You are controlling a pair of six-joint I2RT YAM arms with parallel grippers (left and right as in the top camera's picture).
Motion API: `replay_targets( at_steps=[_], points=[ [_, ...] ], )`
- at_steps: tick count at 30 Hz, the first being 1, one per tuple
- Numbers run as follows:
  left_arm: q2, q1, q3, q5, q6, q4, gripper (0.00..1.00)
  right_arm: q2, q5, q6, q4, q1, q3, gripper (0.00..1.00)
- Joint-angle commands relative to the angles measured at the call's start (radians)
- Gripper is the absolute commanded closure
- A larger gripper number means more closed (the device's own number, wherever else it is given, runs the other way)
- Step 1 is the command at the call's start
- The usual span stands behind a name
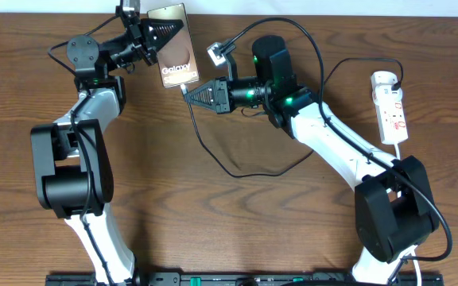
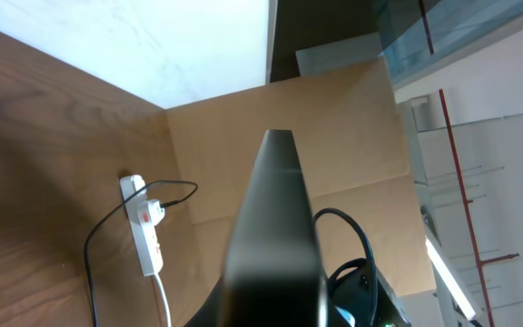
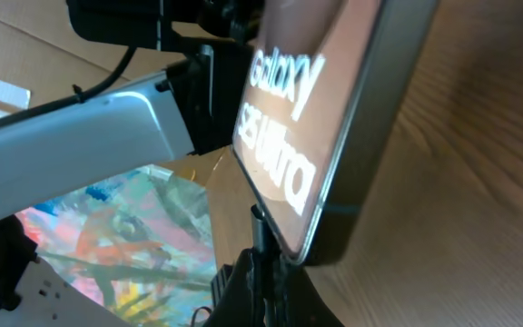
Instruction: Plug charger to phone and switch on socket
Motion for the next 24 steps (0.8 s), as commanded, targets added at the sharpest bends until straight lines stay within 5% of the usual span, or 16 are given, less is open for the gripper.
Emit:
replay_targets(
  at_steps=[1, 24],
  points=[
    [-0.008, 0.003, 0.013, 0.021, 0.023, 0.015, 0.93, 0.009, -0.003, 0.015, 0.013, -0.011, -0.006, 0.99],
    [-0.008, 0.003, 0.013, 0.032, 0.073, 0.015, 0.93, 0.009, 0.094, 0.135, 0.036, 0.0, -0.006, 0.99]
  ],
)
